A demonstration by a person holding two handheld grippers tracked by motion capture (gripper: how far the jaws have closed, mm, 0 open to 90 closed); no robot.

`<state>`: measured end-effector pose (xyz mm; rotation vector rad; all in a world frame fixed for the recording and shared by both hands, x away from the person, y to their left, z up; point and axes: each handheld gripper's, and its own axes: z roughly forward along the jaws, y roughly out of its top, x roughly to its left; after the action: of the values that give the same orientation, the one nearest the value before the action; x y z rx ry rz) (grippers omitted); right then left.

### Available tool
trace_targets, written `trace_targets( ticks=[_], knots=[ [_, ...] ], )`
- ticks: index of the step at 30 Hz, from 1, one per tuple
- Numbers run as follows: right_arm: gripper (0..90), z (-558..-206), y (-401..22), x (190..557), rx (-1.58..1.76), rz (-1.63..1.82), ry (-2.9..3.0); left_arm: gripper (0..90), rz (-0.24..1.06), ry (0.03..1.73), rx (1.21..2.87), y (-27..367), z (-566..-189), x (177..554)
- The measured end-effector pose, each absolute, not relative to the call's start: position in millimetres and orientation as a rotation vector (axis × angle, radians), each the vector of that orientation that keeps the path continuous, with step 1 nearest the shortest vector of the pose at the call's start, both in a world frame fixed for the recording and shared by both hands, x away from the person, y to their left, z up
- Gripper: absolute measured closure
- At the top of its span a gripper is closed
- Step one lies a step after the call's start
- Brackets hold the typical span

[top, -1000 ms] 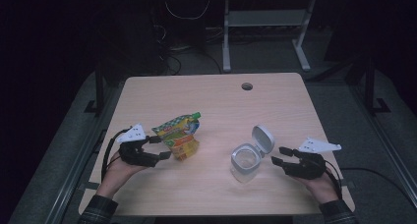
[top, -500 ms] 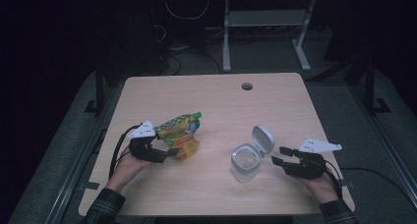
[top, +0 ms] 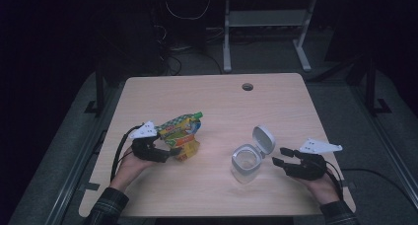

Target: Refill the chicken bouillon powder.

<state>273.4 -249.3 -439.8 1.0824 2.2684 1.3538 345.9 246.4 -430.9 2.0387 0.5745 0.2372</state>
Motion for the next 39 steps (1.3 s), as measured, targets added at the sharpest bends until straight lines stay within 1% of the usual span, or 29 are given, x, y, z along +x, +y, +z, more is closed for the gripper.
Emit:
trace_targets(
  ticks=[7, 12, 18, 23, 31, 36, 39],
  knots=[
    [48.1, -439.8, -249.4, 273.4, 1.083, 1.353, 2.268, 25.5, 0.243, 0.555, 1.978, 244.7, -429.8, 344.3],
    [48.1, -440.2, -248.5, 273.6, 1.077, 1.351, 2.273, 29.3, 0.257, 0.554, 1.977, 243.9, -429.9, 345.7],
    [48.1, -440.3, -248.3, 273.6, 1.079, 1.35, 2.275, 28.9, 0.249, 0.552, 1.96, 240.1, -430.3, 350.5],
    [48.1, -440.6, -248.8, 273.9, 1.078, 1.35, 2.274, 32.6, 0.242, 0.552, 1.963, 239.1, -430.2, 351.7],
    [48.2, -440.5, -248.8, 273.9, 1.079, 1.35, 2.274, 47.8, 0.244, 0.545, 1.979, 237.7, -428.1, 351.2],
    [48.3, -440.8, -248.4, 273.8, 1.079, 1.349, 2.276, 61.7, 0.264, 0.542, 1.987, 237.0, -424.8, 350.5],
    [48.2, -440.7, -248.4, 273.8, 1.078, 1.348, 2.276, 65.7, 0.25, 0.555, 1.983, 236.6, -423.3, 351.8]
  ],
)
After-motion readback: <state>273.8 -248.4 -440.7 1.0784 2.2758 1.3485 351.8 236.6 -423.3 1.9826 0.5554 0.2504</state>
